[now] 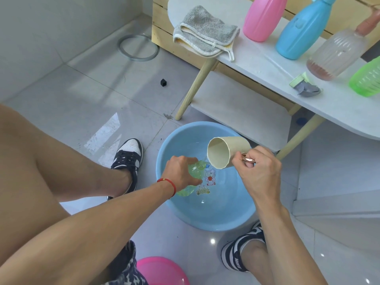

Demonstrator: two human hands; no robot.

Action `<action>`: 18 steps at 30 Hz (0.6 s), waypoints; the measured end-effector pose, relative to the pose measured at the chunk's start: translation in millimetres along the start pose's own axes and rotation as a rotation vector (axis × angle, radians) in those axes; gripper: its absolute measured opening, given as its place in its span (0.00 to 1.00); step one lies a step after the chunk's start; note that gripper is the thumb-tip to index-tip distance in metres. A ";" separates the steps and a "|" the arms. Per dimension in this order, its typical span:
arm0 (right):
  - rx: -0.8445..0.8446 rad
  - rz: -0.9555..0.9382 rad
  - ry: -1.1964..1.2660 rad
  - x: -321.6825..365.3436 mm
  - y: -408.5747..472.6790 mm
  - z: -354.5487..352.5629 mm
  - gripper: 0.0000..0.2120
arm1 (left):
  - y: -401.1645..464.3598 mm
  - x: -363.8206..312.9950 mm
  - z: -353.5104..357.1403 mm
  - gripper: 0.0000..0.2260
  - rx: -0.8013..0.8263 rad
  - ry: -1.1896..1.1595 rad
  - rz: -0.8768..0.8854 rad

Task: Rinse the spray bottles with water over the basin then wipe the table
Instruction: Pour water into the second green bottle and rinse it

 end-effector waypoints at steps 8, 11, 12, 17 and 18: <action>-0.052 -0.084 -0.030 4.5 1.2 -4.7 0.23 | 0.4 -0.2 -0.9 0.34 -0.005 -0.004 0.000; -0.069 -0.108 -0.063 2.7 0.8 -4.9 0.20 | 0.8 -0.6 -1.0 0.33 -0.001 -0.009 -0.002; -0.074 -0.119 -0.076 2.7 0.5 -5.4 0.19 | 0.9 -0.6 -0.9 0.33 -0.001 -0.011 -0.001; -0.109 -0.190 -0.118 7.6 0.0 -8.4 0.17 | 1.2 -0.1 0.6 0.35 0.001 -0.009 -0.002; -0.115 -0.197 -0.122 8.4 0.1 -9.0 0.17 | 1.1 0.0 1.0 0.35 0.002 -0.008 -0.001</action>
Point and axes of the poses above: each hand's wrist, its own y-axis towards the middle knuckle, its own z-axis out of the palm, x = y × z, the point moved 6 cm from there along y, towards the middle knuckle, and after that the axes turned 7 degrees about x, right-handed, at the moved point
